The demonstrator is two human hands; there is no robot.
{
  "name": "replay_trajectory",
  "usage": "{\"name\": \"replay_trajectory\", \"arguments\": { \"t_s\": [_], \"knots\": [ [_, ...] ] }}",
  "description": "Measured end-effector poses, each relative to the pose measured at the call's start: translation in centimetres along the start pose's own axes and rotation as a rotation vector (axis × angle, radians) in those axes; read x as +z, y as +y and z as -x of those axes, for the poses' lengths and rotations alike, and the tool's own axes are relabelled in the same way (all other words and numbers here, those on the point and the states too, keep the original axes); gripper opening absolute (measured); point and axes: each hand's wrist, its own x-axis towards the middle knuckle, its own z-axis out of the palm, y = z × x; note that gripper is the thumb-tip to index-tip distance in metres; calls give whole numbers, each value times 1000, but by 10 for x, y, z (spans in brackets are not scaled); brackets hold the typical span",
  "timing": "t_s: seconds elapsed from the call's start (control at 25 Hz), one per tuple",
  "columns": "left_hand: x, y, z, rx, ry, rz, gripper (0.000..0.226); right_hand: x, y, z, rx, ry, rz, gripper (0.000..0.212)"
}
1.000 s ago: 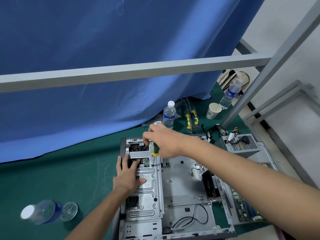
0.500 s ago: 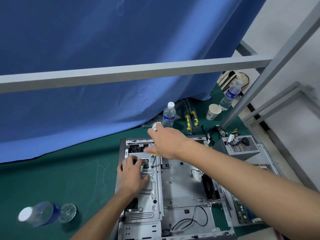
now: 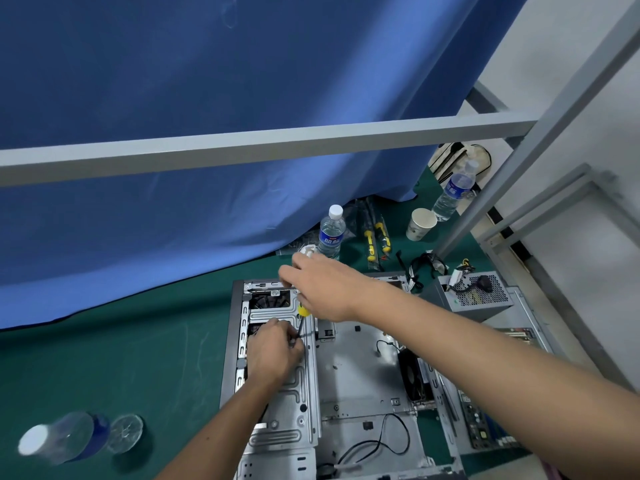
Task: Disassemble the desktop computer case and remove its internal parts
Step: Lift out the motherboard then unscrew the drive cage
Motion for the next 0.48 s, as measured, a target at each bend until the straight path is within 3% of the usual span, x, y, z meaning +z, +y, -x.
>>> {"name": "replay_trajectory", "arguments": {
  "t_s": [0.12,0.36,0.48],
  "knots": [
    [0,4,1,-6,24,-35,12,-5,2,2,-54,-28,-103,43],
    [-1,15,-5,13,-57,-171,13,-6,3,3,-46,-8,-167,45],
    [-4,17,-8,7,-92,-128,14,-10,6,7,-59,22,-202,43]
  ]
}}
